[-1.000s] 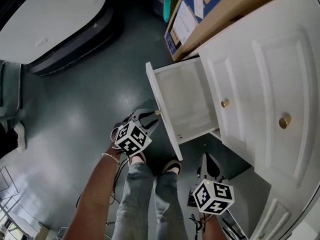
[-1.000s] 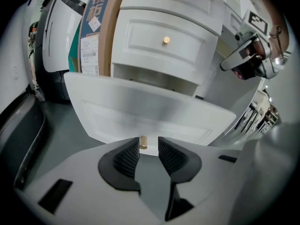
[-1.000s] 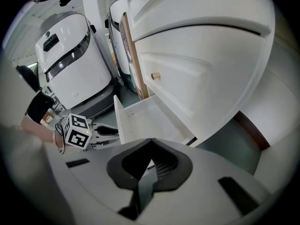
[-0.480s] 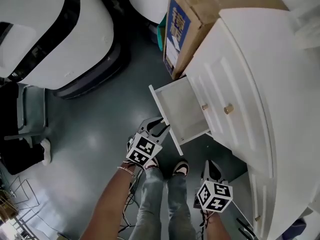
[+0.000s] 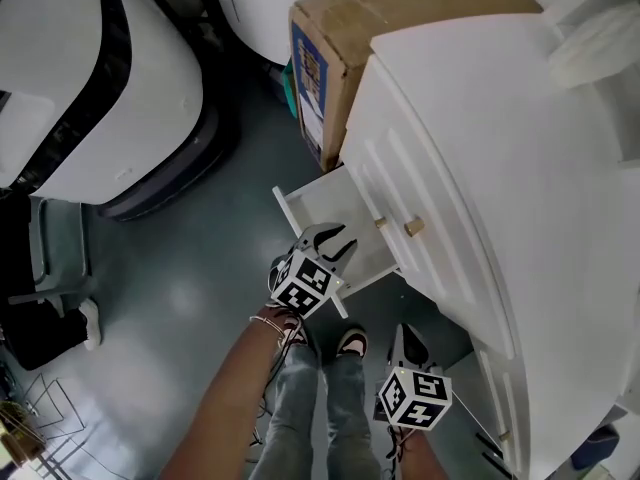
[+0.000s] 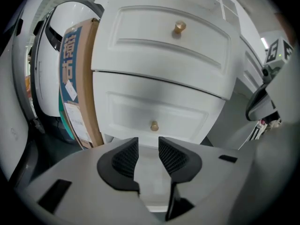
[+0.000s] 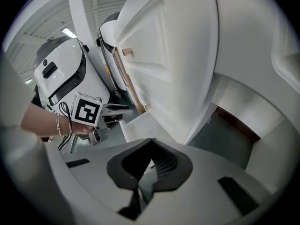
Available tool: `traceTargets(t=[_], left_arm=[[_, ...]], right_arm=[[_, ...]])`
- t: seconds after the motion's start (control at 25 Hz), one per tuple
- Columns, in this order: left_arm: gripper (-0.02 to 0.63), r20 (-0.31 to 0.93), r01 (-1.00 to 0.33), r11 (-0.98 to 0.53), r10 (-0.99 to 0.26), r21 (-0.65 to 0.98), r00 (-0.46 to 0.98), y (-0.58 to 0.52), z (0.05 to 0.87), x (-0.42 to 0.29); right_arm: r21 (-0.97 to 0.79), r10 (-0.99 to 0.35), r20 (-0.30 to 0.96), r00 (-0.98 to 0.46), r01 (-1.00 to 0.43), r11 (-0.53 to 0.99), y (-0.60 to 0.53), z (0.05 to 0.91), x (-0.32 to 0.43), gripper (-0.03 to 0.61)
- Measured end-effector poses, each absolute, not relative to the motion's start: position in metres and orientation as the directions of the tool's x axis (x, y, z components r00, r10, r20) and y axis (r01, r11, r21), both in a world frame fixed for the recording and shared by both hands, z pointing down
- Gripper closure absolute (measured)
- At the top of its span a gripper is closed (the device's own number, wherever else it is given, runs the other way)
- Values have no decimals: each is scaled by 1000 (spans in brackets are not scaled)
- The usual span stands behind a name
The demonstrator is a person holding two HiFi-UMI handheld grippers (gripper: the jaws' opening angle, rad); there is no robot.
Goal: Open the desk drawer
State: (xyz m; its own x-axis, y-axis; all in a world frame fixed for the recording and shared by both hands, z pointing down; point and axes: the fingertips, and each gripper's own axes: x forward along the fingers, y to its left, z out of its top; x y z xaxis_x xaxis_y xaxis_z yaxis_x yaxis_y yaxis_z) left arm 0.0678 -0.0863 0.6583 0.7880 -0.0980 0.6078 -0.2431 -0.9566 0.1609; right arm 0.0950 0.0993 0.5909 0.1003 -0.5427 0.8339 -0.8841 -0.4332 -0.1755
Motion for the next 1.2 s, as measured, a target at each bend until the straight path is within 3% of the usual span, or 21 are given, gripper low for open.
traceTargets(t=[0.68,1.2], left_arm=[[486,603,-165,-971,-26,176,797,-80,681,133],[522,595,-200,-967,-70,155,800,-86,682,146]], right_arm=[[-195,-489,865,109,-825,-530,117,611,116,571],[-194,-490,865,110,-827,-528,109,609,125,572]])
